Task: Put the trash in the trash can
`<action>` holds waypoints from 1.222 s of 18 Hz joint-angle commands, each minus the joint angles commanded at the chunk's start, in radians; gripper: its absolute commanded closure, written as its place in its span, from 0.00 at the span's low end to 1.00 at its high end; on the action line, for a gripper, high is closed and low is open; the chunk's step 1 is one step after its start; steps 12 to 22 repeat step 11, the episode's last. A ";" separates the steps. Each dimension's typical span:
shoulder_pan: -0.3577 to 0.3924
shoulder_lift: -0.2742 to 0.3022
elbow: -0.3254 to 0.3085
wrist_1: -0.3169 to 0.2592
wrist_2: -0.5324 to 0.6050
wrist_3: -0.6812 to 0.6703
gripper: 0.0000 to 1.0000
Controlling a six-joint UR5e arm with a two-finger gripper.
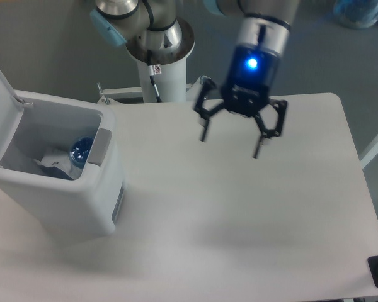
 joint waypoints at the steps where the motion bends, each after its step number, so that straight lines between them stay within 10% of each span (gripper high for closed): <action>1: -0.002 -0.011 0.000 0.000 0.090 0.029 0.00; 9: -0.072 -0.121 -0.025 -0.044 0.573 0.287 0.00; 22: -0.072 -0.134 -0.026 -0.045 0.582 0.287 0.00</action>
